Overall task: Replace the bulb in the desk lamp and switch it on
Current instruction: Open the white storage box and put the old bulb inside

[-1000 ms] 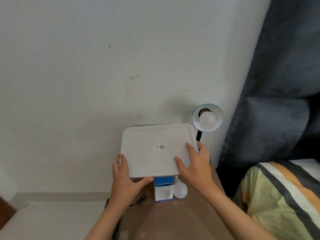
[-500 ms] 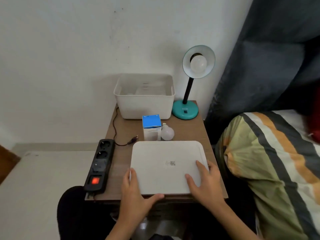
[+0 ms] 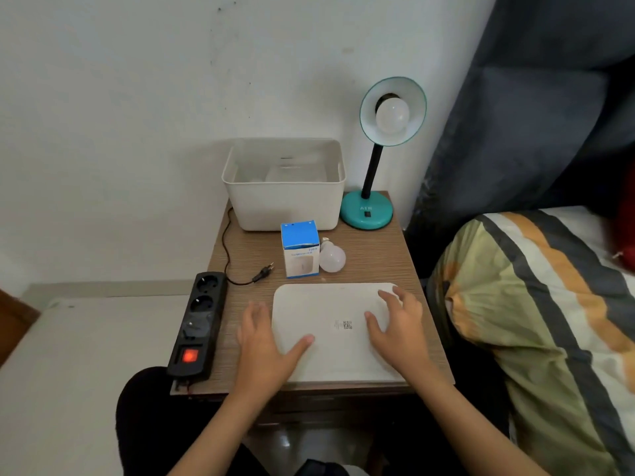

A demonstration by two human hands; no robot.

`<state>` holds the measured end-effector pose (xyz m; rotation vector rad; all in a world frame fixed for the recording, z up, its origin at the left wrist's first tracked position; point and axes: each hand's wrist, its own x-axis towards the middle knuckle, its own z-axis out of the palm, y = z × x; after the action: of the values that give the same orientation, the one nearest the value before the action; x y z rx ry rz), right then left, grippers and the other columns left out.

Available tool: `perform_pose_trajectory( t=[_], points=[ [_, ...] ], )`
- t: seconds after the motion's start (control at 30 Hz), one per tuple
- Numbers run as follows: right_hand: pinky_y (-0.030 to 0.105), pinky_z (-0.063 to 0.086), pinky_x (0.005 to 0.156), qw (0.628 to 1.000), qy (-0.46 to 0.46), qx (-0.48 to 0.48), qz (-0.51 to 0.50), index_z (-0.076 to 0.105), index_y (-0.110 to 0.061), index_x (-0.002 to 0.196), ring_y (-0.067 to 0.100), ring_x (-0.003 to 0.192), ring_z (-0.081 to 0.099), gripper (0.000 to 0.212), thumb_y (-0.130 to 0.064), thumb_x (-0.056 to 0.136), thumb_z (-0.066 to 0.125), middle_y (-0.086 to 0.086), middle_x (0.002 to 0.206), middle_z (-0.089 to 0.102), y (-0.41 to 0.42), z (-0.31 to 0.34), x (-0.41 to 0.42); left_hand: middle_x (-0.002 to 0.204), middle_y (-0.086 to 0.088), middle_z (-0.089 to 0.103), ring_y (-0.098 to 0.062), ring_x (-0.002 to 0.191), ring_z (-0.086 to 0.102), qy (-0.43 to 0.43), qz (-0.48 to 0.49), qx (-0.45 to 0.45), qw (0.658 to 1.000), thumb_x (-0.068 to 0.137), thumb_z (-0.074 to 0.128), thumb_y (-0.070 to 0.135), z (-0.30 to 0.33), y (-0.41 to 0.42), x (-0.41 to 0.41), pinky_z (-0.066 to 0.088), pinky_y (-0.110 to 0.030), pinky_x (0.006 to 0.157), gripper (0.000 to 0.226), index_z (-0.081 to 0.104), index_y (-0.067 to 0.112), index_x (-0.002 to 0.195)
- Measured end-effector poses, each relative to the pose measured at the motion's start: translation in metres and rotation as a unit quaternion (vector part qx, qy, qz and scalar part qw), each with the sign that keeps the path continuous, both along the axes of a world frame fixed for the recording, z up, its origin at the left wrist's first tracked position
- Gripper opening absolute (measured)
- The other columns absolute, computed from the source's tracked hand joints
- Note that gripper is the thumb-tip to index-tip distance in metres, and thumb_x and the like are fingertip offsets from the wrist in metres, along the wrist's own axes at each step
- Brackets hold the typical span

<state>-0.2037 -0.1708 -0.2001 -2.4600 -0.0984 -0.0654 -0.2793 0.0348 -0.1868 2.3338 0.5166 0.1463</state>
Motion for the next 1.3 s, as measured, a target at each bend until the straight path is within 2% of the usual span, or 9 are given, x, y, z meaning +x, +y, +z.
perform_pose_trajectory(
  t=[0.13, 0.23, 0.33, 0.5, 0.63, 0.77, 0.97, 1.17, 1.3],
  points=[
    [0.021, 0.037, 0.086, 0.997, -0.031, 0.053, 0.054, 0.048, -0.012, 0.129, 0.02, 0.11, 0.051, 0.051, -0.019, 0.082, 0.065, 0.007, 0.121, 0.05, 0.032, 0.019, 0.033, 0.156, -0.01, 0.013, -0.026, 0.144, 0.011, -0.095, 0.035, -0.008, 0.995, 0.078, 0.068, 0.046, 0.029, 0.03, 0.049, 0.019, -0.039, 0.115, 0.089, 0.023, 0.007, 0.145],
    [0.029, 0.047, 0.081, 0.995, -0.024, 0.051, 0.077, 0.044, -0.022, 0.13, 0.021, 0.104, 0.055, 0.056, -0.019, 0.079, 0.066, 0.005, 0.119, 0.049, 0.055, 0.023, 0.061, 0.154, -0.011, 0.017, -0.023, 0.143, 0.017, -0.139, 0.064, -0.015, 0.988, 0.082, 0.065, 0.042, 0.053, 0.053, 0.093, 0.021, -0.032, 0.112, 0.083, 0.024, 0.006, 0.144],
    [0.038, 0.053, 0.076, 0.996, 0.009, 0.004, 0.084, 0.039, -0.033, 0.132, 0.026, 0.097, 0.058, 0.062, -0.026, 0.077, 0.067, 0.005, 0.119, 0.043, 0.07, 0.018, 0.086, 0.152, -0.014, 0.021, -0.026, 0.143, 0.019, -0.15, 0.075, 0.002, 0.986, 0.083, 0.063, 0.043, 0.067, 0.075, 0.136, 0.023, -0.036, 0.113, 0.079, 0.027, 0.005, 0.142],
    [0.038, 0.053, 0.076, 0.991, 0.027, -0.077, 0.109, 0.036, -0.036, 0.132, 0.025, 0.102, 0.057, 0.06, -0.03, 0.08, 0.065, 0.003, 0.128, 0.039, 0.078, 0.002, 0.107, 0.153, -0.016, 0.017, -0.03, 0.143, 0.015, -0.126, 0.085, 0.015, 0.988, 0.082, 0.062, 0.049, 0.073, 0.097, 0.186, 0.022, -0.041, 0.114, 0.089, 0.018, 0.004, 0.145],
    [0.031, 0.05, 0.074, 0.996, 0.02, -0.014, 0.089, 0.046, -0.032, 0.126, 0.022, 0.099, 0.057, 0.051, -0.031, 0.079, 0.066, 0.002, 0.123, 0.044, 0.073, -0.004, 0.112, 0.154, -0.017, 0.017, -0.031, 0.143, 0.016, -0.113, 0.088, 0.0, 0.99, 0.082, 0.06, 0.054, 0.072, 0.102, 0.21, 0.023, -0.042, 0.114, 0.095, 0.013, 0.002, 0.146],
    [0.013, 0.041, 0.07, 0.991, -0.06, 0.095, 0.069, 0.052, -0.026, 0.116, 0.011, 0.092, 0.053, 0.045, -0.022, 0.074, 0.07, -0.001, 0.109, 0.049, 0.057, 0.012, 0.112, 0.147, -0.019, 0.026, -0.033, 0.138, 0.025, -0.126, 0.107, -0.024, 0.986, 0.081, 0.062, 0.053, 0.069, 0.103, 0.224, 0.03, -0.043, 0.11, 0.093, 0.017, 0.002, 0.145],
    [0.022, 0.052, 0.075, 0.949, -0.155, 0.25, 0.113, 0.048, -0.027, 0.113, 0.012, 0.099, 0.055, 0.047, -0.02, 0.074, 0.073, -0.006, 0.113, 0.052, 0.056, 0.071, 0.129, 0.146, -0.017, 0.03, -0.032, 0.137, 0.029, -0.153, 0.133, -0.045, 0.978, 0.076, 0.068, 0.052, 0.065, 0.107, 0.232, 0.032, -0.044, 0.108, 0.096, 0.021, 0.004, 0.144],
    [0.011, 0.044, 0.074, 0.965, -0.163, 0.17, 0.118, 0.047, -0.03, 0.114, 0.007, 0.093, 0.047, 0.044, -0.031, 0.077, 0.072, 0.0, 0.113, 0.042, 0.103, 0.118, 0.192, 0.146, -0.014, 0.033, -0.029, 0.136, 0.031, -0.171, 0.134, -0.061, 0.974, 0.073, 0.073, 0.049, 0.062, 0.112, 0.233, 0.03, -0.039, 0.11, 0.097, 0.024, 0.004, 0.144],
    [0.019, 0.04, 0.076, 0.978, -0.104, 0.121, 0.135, 0.051, -0.025, 0.119, 0.012, 0.086, 0.045, 0.044, -0.023, 0.078, 0.068, 0.008, 0.115, 0.04, 0.139, 0.123, 0.243, 0.145, -0.014, 0.034, -0.028, 0.136, 0.031, -0.179, 0.136, -0.067, 0.972, 0.073, 0.073, 0.048, 0.061, 0.111, 0.232, 0.029, -0.037, 0.11, 0.096, 0.024, 0.004, 0.143]
  ],
)
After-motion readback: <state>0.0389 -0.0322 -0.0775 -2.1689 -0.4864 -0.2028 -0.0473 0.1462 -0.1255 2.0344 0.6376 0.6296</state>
